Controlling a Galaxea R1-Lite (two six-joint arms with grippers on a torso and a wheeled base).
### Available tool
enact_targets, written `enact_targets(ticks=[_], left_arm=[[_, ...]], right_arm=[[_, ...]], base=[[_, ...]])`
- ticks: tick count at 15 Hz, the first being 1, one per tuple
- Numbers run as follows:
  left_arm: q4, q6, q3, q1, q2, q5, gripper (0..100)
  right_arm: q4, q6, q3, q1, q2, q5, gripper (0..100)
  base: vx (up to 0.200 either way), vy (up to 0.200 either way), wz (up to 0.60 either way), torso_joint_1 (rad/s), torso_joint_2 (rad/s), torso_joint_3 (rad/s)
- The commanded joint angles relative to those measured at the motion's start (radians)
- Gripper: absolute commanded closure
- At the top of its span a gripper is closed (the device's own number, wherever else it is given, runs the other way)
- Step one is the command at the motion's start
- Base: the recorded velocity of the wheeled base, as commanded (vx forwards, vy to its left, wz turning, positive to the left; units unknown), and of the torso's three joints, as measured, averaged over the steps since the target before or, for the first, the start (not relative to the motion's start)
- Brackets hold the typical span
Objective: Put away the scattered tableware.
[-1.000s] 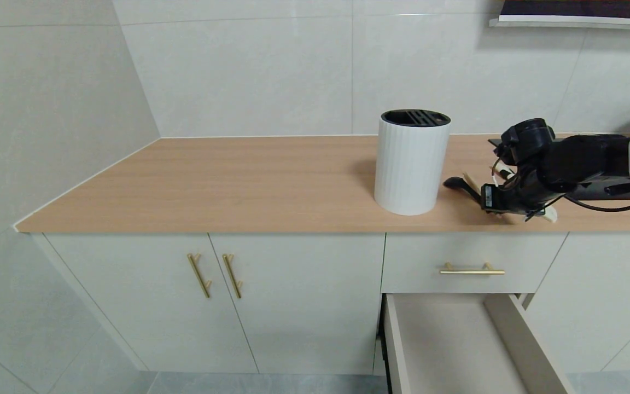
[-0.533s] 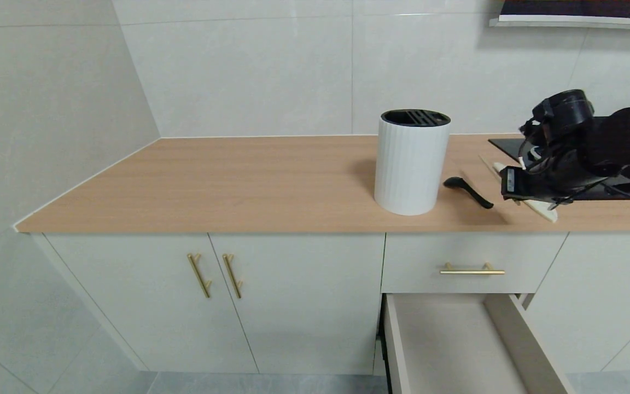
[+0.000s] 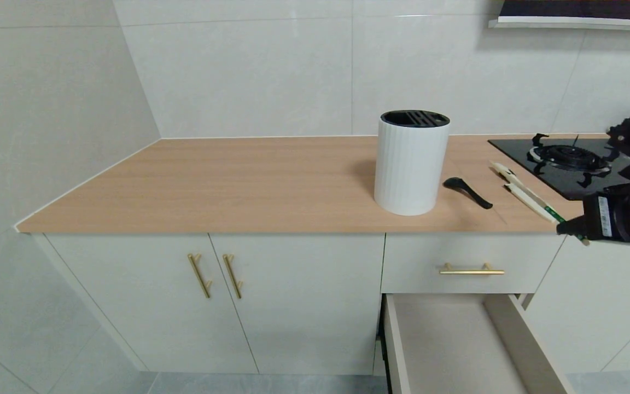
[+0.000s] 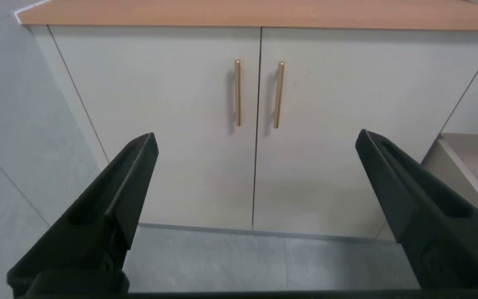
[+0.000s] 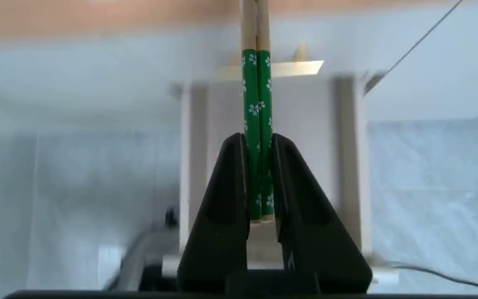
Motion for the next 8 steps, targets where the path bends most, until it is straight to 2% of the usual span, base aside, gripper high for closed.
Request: enact_targets(ticks=[1, 5, 8], left_arm=[[0.0, -0.001, 0.0, 0.0, 0.0, 0.0, 0], [0.0, -0.001, 0.0, 0.0, 0.0, 0.0, 0], [0.0, -0.001, 0.0, 0.0, 0.0, 0.0, 0]], right_arm=[[0.0, -0.001, 0.145, 0.083, -0.174, 0.001, 100], [-0.002, 0.001, 0.255, 0.195, -0.181, 0.001, 100], [-0.003, -0.002, 0.269, 0.198, -0.165, -0.016, 100]], base=[[0.0, 0.0, 0.0, 0.0, 0.0, 0.0], [0.0, 0.0, 0.0, 0.0, 0.0, 0.0], [0.0, 0.0, 0.0, -0.022, 0.06, 0.038]])
